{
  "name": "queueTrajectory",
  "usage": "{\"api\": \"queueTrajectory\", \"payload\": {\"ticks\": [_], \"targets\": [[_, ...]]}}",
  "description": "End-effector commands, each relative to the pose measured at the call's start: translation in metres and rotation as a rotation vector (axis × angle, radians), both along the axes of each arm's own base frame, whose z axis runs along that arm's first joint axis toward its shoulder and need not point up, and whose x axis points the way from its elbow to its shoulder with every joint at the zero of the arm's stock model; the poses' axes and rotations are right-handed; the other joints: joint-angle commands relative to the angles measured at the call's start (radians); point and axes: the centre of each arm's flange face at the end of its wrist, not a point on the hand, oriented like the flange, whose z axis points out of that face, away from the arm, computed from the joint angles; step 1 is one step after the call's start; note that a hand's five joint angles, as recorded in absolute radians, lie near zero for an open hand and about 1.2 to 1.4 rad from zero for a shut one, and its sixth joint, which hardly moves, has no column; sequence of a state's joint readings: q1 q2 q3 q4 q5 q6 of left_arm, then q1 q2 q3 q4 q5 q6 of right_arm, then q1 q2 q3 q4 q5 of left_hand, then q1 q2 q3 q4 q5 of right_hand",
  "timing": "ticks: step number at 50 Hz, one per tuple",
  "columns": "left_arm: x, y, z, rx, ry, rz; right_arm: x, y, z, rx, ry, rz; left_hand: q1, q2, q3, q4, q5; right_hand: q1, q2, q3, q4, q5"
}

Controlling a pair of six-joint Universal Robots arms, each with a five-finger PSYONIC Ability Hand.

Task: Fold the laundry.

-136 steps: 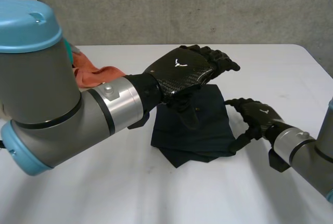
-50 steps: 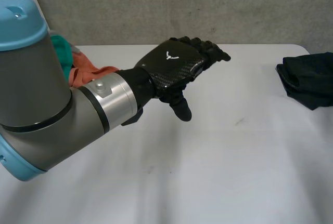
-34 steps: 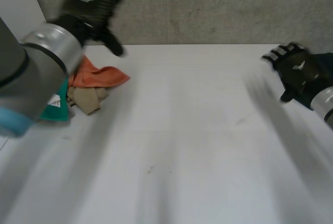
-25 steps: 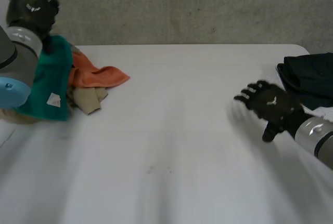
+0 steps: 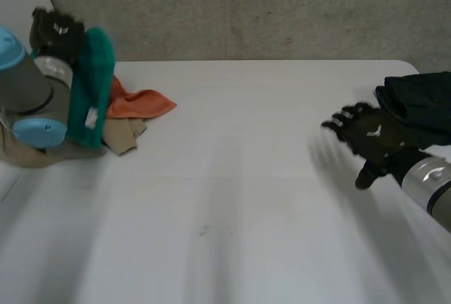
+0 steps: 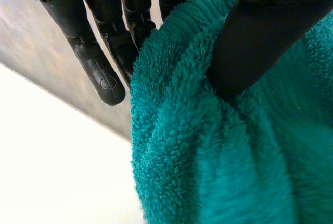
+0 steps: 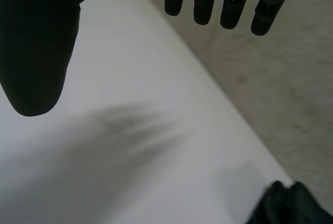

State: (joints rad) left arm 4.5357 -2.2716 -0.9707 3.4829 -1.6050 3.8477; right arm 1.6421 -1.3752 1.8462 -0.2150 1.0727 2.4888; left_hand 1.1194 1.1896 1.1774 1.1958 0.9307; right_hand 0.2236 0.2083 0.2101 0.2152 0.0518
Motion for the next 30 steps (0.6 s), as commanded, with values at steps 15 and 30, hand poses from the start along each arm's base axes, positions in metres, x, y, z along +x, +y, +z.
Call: {"api": "queueTrajectory", "payload": {"ticks": [15,30], "targets": [[-0.200,0.209,-0.027,0.266,0.251,-0.683,-0.008,-0.005,0.056,-0.138,-0.176,-0.210,0.277,0.207,0.219,0.200,0.291,-0.049,-0.034,-0.036,-0.041,-0.052],[-0.191,0.226,-0.015,0.315,0.217,-0.668,-0.009,-0.004,0.051,-0.109,-0.160,-0.230,-0.891,-0.961,-0.949,-0.968,-0.877,-0.049,-0.034,-0.036,-0.041,-0.052]]}}
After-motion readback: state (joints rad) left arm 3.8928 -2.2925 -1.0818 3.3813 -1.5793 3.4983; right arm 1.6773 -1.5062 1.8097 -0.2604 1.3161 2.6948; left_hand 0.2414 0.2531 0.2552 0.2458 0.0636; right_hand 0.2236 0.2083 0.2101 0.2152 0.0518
